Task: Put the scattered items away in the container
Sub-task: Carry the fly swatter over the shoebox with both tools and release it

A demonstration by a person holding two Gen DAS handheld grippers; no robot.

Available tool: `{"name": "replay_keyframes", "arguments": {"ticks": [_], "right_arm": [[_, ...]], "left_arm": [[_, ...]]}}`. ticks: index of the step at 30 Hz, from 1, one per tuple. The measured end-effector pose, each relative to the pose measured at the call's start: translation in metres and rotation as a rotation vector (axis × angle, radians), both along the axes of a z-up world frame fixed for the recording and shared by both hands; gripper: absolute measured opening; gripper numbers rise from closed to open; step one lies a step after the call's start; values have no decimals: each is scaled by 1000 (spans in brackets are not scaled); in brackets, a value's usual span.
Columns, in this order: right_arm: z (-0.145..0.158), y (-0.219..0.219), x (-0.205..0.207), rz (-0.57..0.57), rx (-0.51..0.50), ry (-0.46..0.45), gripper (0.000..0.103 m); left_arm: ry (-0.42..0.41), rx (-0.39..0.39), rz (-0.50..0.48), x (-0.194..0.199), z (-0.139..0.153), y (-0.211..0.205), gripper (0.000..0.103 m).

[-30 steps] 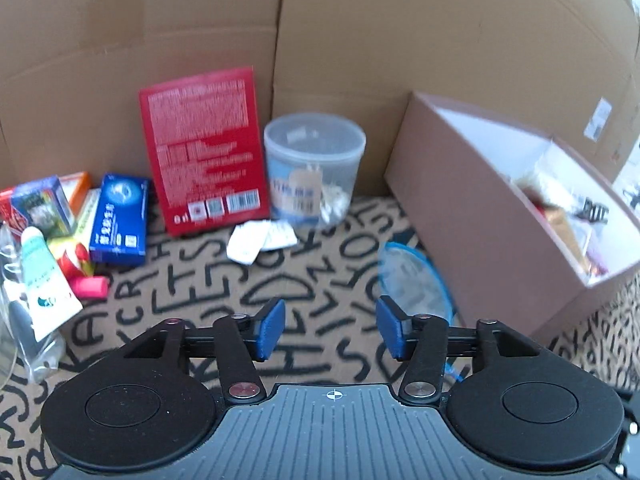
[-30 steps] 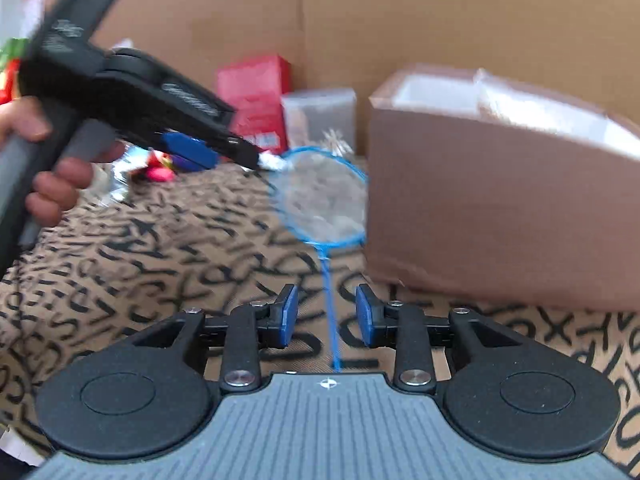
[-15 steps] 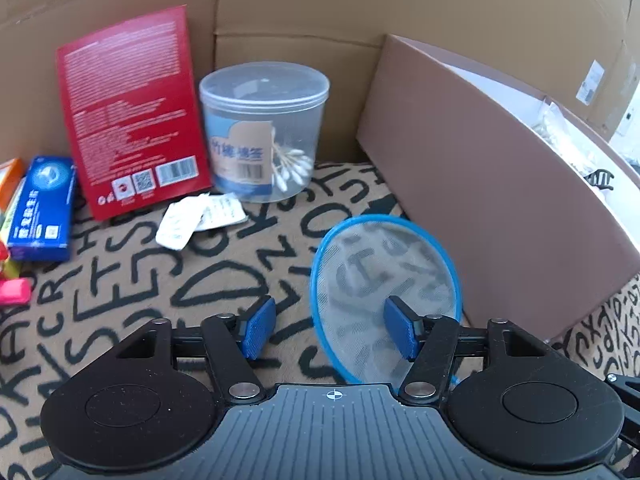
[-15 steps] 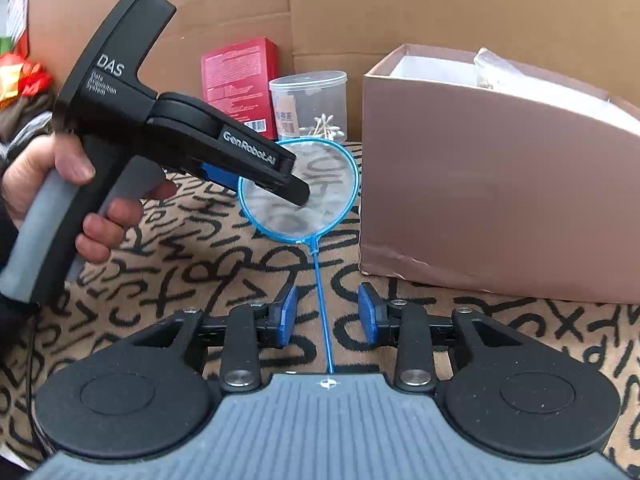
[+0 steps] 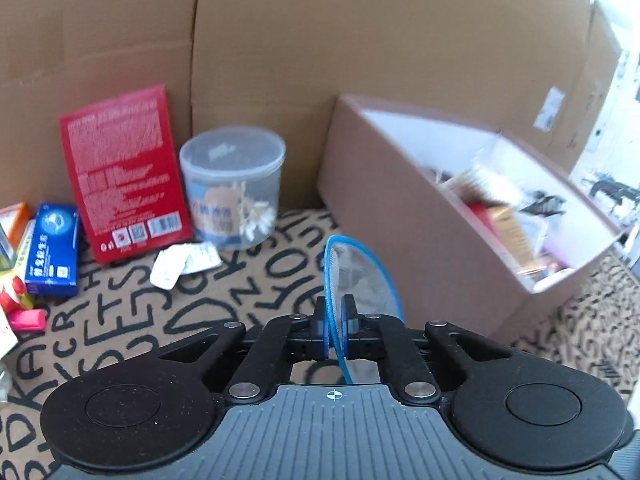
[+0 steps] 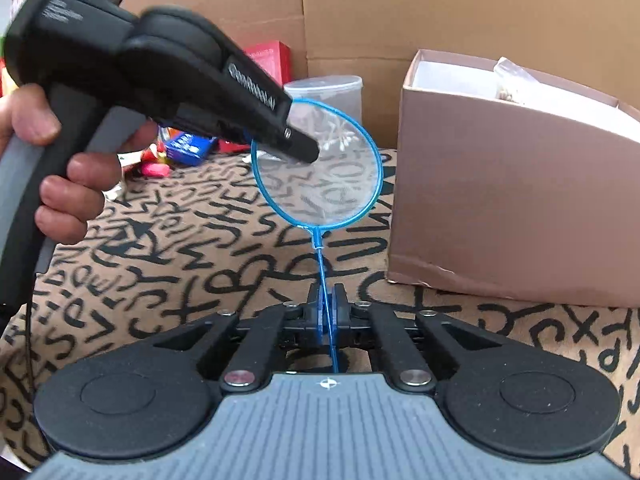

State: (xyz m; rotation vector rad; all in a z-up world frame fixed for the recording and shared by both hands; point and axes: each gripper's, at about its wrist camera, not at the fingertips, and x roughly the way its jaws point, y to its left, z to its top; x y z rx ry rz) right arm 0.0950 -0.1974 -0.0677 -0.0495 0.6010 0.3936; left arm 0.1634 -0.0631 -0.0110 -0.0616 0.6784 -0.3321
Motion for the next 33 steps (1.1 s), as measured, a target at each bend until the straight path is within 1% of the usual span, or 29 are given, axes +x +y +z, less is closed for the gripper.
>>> {"name": "replay_keyframes", "arguments": {"ticks": [1,4,8,12,16,21,26,30,33], "right_arm": [[4,-1,-4,0,8,-11,3],[17,-9,-12,10,49,-38,2],[46,-24,-22,23,83,-98,2],[77,-38,-25,21,51,-184,3],[106,-58,-20,7,1,-254,3],[129,-81,-3,-19,-61,-321,4],[140,-109,30,-7,-75,-336,4],[140,-126,62,3,-92,-341,5],[134,-136,87,2,-111,-326,7]], "left_arm": [[-14,3,-1,-4,5,-1,0],[-59,5,-5,-17,22,-3,0],[-133,-10,-19,-28,53,-9,0],[-199,-18,-44,-31,85,-22,1],[-255,-13,-63,-24,111,-41,2],[-289,-12,-79,-3,135,-70,3],[-296,-3,-82,30,151,-99,4],[-287,23,-76,60,154,-117,5],[-254,39,-68,86,145,-128,7]]}}
